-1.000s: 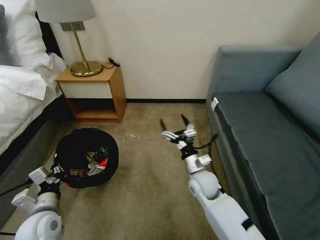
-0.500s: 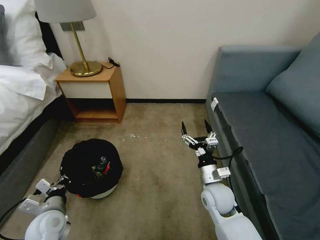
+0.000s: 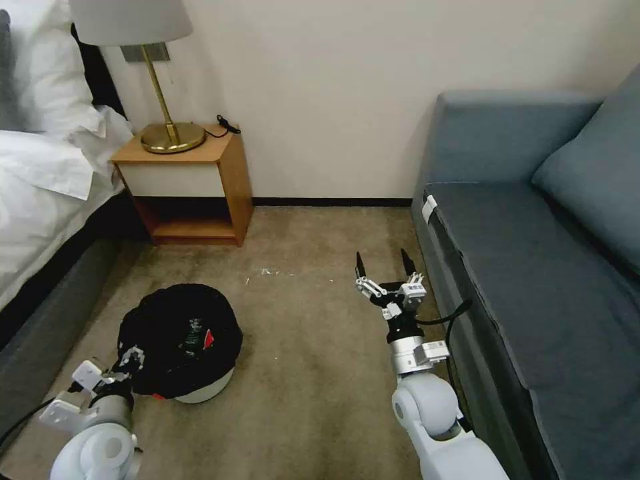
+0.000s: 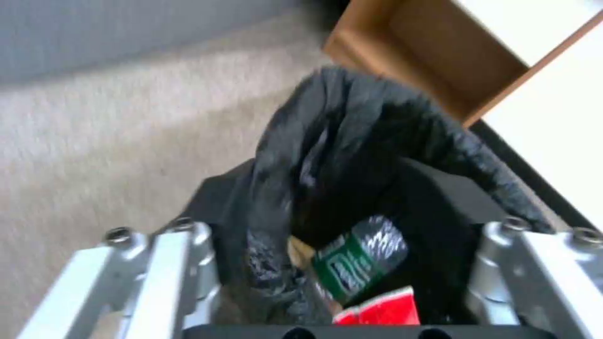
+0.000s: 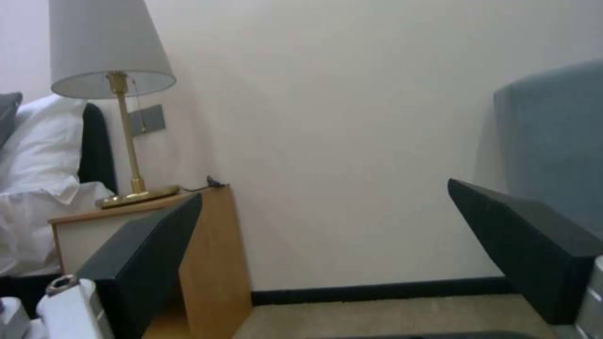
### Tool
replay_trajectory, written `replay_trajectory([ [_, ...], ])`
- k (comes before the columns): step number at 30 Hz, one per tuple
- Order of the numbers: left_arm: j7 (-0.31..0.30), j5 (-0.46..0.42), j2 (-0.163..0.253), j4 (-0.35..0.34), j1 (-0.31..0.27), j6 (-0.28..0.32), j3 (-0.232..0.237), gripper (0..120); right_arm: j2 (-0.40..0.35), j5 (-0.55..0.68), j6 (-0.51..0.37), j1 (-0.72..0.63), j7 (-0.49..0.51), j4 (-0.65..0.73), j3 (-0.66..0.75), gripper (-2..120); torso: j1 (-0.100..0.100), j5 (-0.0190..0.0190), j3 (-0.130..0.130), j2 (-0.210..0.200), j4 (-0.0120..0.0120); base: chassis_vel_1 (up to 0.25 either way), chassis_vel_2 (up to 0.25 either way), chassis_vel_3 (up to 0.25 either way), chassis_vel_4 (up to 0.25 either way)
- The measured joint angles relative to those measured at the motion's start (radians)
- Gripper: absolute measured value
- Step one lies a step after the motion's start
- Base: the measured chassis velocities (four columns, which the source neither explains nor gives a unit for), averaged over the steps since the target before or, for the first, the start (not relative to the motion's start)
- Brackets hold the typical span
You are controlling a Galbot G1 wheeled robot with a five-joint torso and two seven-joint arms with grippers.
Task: Pick up the trash bin, then pick up the garbage on the floor and place it into the trash bin.
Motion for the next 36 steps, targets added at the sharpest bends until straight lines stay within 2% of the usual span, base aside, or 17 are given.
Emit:
replay_trajectory([
  [3,0.082,0.165,0.011,-0.036,0.031,-0.043,0.004,78,-0.003,-0.014,-0.035,-0.014,0.043,0.014,-0.007,100,0.0,0.0001,0.0,0.0,0.0001,0.0,0.0,0.0,0.0],
  [4,0.082,0.165,0.011,-0.036,0.031,-0.043,0.004,78,-0.003,-0.014,-0.035,-0.014,0.043,0.014,-0.007,100,0.0,0.0001,0.0,0.0,0.0001,0.0,0.0,0.0,0.0],
  [7,0.235,0.318,0.025,-0.055,0.04,-0.114,0.01,92,-0.015,-0.058,-0.126,-0.049,0.109,0.062,-0.012,100,0.0,0.0002,0.0,0.0,0.0,0.0,0.0,0.0,0.0],
  [8,0.235,0.318,0.025,-0.055,0.04,-0.114,0.01,92,-0.015,-0.058,-0.126,-0.049,0.109,0.062,-0.012,100,0.0,0.0002,0.0,0.0,0.0,0.0,0.0,0.0,0.0],
  [9,0.279,0.349,0.029,-0.058,0.038,-0.138,0.012,97,-0.018,-0.077,-0.141,-0.059,0.114,0.072,-0.003,100,0.0,0.0002,0.0,0.0,0.0,0.0,0.0,0.0,0.0],
  [12,0.386,0.435,0.038,-0.059,0.028,-0.223,0.02,100,-0.026,-0.128,-0.151,-0.085,0.103,0.091,0.053,100,0.0,0.0002,0.0,0.0,-0.0001,0.0,0.0,0.0,0.0],
  [13,0.386,0.435,0.038,-0.059,0.028,-0.223,0.02,100,-0.026,-0.128,-0.151,-0.085,0.103,0.091,0.053,100,0.0,0.0002,0.0,0.0,-0.0001,0.0,0.0,0.0,0.0],
  [15,0.463,0.496,0.038,-0.044,0.025,-0.302,0.026,100,-0.031,-0.14,-0.145,-0.113,0.071,0.115,0.115,100,0.0,0.0003,0.0,0.0,0.0,0.0,0.0,0.0,0.0],
  [16,0.481,0.515,0.036,-0.04,0.023,-0.319,0.029,100,-0.034,-0.132,-0.142,-0.128,0.063,0.13,0.139,100,0.0,0.0001,0.0,0.0,-0.0001,0.0,0.0,0.0,0.0],
  [20,0.494,0.573,0.025,-0.041,0.016,-0.333,0.047,100,-0.043,-0.098,-0.123,-0.191,0.061,0.178,0.185,100,0.0,0.0001,0.0,0.0,0.0,0.0,0.0,0.0,0.0],
  [21,0.494,0.589,0.022,-0.044,0.015,-0.336,0.052,100,-0.042,-0.111,-0.083,-0.217,0.069,0.181,0.198,100,0.0,0.0,0.0,0.0,-0.0002,0.0,0.0,0.0,0.0],
  [22,0.494,0.589,0.022,-0.044,0.015,-0.336,0.052,100,-0.042,-0.111,-0.083,-0.217,0.069,0.181,0.198,100,0.0,0.0,0.0,0.0,-0.0002,0.0,0.0,0.0,0.0],
  [26,0.509,0.603,0.021,-0.036,0.011,-0.406,0.078,100,-0.007,-0.212,-0.001,-0.279,0.09,0.197,0.243,100,0.0,0.0003,0.0,0.0,0.0,0.0,0.0,0.0,0.0],
  [31,0.501,0.613,0.01,-0.014,-0.001,-0.442,0.111,100,0.023,-0.269,0.065,-0.3,0.098,0.188,0.278,100,0.0,0.0,0.0,0.0,-0.0001,0.0,0.0,0.0,0.0],
  [36,0.52,0.624,-0.005,0.007,-0.01,-0.457,0.135,100,0.045,-0.285,0.08,-0.312,0.105,0.177,0.275,100,0.0,0.0001,0.0,0.0,0.0,0.0,0.0,0.0,0.0],
])
